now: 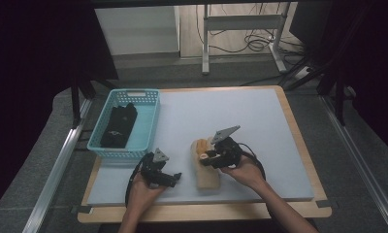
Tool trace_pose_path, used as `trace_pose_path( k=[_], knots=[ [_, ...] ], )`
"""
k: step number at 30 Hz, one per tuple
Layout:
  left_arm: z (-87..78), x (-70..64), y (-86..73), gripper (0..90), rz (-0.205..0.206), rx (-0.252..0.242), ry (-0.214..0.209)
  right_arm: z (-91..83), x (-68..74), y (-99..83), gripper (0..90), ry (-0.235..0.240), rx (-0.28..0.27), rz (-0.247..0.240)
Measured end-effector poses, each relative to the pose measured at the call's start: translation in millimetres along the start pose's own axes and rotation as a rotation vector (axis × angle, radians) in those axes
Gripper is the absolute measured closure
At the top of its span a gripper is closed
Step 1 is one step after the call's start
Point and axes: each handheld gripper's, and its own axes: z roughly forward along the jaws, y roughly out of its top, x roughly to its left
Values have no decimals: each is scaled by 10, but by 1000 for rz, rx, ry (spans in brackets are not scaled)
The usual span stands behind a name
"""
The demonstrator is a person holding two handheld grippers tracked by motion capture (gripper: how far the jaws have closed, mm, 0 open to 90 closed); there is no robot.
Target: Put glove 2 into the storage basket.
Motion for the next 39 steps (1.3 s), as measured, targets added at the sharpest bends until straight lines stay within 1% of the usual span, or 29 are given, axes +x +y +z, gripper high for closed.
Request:
trace_pose_path(
  k=[4, 6, 9, 10, 14, 19, 20, 21, 22, 24, 25, 26, 29, 33, 36, 39],
  knots=[
    [0, -1, 0, 7, -2, -1, 0, 48, -21, -34, 593, -20, 24, 0],
    [-1, 1, 0, 7, 2, 2, -1, 109, -42, -66, 561, -18, 36, -3],
    [-1, 1, 0, 7, 2, 2, -1, 145, -75, -105, 506, 7, 10, 32],
    [-1, 1, 0, 7, 1, 2, -1, 138, -82, -107, 477, 5, 4, 40],
    [0, 0, 0, 7, 0, 0, 0, 31, -108, -89, 364, -29, -24, 29],
    [0, 0, 0, 7, 0, 0, 0, -175, -205, -133, 347, -69, -59, 47],
    [0, 0, 0, 7, 0, 0, 0, -210, -226, -158, 349, -74, -63, 59],
    [0, -1, 0, 7, -1, -1, 0, -239, -251, -189, 355, -77, -67, 66],
    [-1, 1, 0, 7, 2, 2, -1, -263, -271, -222, 384, -84, -69, 69],
    [-1, 1, 0, 7, 3, 2, -1, -297, -292, -294, 463, -96, -67, 77],
    [-1, 1, 0, 7, 3, 2, 0, -309, -294, -329, 520, -100, -64, 83],
    [-1, 0, 0, 7, 2, 2, -1, -315, -296, -365, 580, -100, -64, 83],
    [-2, -1, 0, 7, 1, 2, -1, -305, -281, -461, 699, -84, -49, 77],
    [-3, -1, 0, 7, 0, 2, -1, -261, -218, -554, 775, -74, -28, 64],
    [-6, 0, 0, 8, -1, 3, -1, -217, -165, -614, 787, -66, -13, 65],
    [-28, -14, -13, 13, -8, 4, 7, -161, -106, -681, 803, -71, 2, 50]
  ],
)
